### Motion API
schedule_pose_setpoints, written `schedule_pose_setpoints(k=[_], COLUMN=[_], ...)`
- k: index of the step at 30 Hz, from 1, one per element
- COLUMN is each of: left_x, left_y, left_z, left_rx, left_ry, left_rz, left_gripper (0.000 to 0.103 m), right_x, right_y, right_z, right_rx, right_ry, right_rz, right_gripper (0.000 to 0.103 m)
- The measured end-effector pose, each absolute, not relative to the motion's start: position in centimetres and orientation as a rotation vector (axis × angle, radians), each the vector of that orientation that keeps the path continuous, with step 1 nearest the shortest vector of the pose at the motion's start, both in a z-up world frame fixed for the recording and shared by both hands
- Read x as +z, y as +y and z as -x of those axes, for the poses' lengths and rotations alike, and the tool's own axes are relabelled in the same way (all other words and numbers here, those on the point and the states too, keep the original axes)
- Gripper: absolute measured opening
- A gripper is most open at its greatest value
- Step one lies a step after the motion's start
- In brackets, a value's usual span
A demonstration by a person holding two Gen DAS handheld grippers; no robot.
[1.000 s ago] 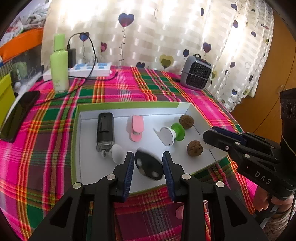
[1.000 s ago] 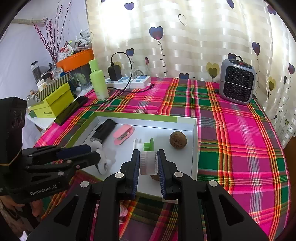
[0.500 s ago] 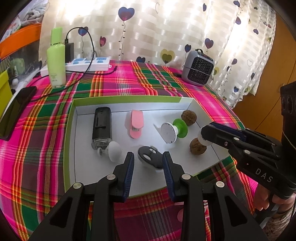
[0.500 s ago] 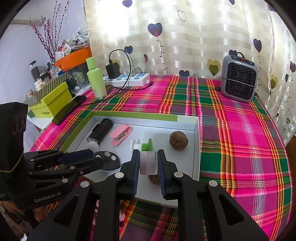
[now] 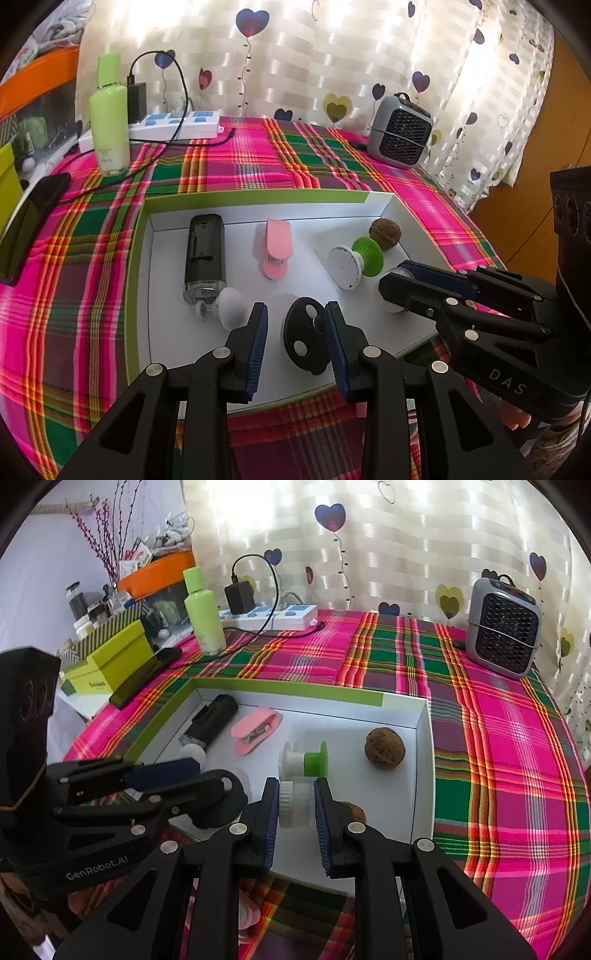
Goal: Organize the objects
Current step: 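Lower the white cylinder and panda ball into the box tray with both tools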
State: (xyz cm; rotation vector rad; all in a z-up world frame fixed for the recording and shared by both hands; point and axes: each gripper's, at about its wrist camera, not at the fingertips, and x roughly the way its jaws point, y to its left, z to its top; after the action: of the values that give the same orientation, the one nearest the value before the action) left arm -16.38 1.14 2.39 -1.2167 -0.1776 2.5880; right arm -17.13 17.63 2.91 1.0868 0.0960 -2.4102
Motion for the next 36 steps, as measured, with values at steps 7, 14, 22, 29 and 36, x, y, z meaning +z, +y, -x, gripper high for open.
schedule_pose_setpoints(k=[7,14,22,29,36], left_x=[2.3,2.3,2.2,2.2,1.8], left_y=[0.9,0.5,0.2,0.3,0.3], left_z=[16.8,17.4,17.8,17.7,18.0], left_rx=[2.595,2.604,2.607,2.610,2.612], left_ry=[-0.186,-0.197,-0.208,-0.206,-0.200], left_rz=[1.218,1.219,1.216,1.215,1.239], left_gripper=[0.030,0.030,0.030,0.030,0.030], right_x=[2.0,1.7,1.6,1.5,1.0], right_y=[17.0,16.6,16.2,16.1,16.0], right_z=[18.0,18.6,19.2,19.4,19.6], right_rx=[-2.362,-2.361,-2.365,-2.377,-2.386], right_ry=[0.107,0.125,0.135,0.152,0.160], right_rz=[-1.144,-1.165,-1.159,-1.146,-1.155], right_gripper=[0.020,0.020,0.020,0.020,0.020])
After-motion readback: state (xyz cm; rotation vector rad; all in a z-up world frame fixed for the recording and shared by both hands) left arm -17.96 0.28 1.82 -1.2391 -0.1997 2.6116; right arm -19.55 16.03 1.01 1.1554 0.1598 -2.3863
